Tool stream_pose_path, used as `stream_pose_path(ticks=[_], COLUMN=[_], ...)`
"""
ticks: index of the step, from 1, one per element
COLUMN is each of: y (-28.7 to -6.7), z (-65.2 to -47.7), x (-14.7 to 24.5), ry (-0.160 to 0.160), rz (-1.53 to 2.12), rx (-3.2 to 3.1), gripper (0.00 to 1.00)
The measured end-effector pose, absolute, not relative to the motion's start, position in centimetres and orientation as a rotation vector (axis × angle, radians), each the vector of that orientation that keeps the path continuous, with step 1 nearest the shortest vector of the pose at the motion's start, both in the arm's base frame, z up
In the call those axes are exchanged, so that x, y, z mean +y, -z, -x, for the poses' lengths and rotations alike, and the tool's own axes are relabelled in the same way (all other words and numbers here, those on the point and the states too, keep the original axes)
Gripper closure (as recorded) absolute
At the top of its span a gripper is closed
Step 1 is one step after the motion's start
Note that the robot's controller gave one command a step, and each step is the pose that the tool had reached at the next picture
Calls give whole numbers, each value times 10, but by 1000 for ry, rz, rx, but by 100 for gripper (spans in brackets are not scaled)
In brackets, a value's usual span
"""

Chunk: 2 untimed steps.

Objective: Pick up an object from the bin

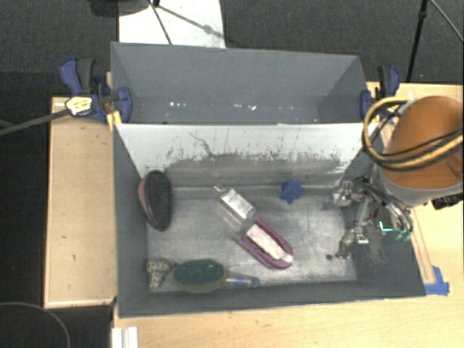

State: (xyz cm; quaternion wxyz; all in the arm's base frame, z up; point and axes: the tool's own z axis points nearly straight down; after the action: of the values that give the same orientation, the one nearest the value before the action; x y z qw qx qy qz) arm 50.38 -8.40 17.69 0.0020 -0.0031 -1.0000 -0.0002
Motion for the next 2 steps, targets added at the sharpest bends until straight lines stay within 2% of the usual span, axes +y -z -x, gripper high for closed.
stream_pose_path(ticks=[1,2], y=[-72,-79], z=[-489,-540], x=[-43,35], ry=[-1,4], rz=[-343,-549], rx=[-3134,-3099], gripper=[0,0])
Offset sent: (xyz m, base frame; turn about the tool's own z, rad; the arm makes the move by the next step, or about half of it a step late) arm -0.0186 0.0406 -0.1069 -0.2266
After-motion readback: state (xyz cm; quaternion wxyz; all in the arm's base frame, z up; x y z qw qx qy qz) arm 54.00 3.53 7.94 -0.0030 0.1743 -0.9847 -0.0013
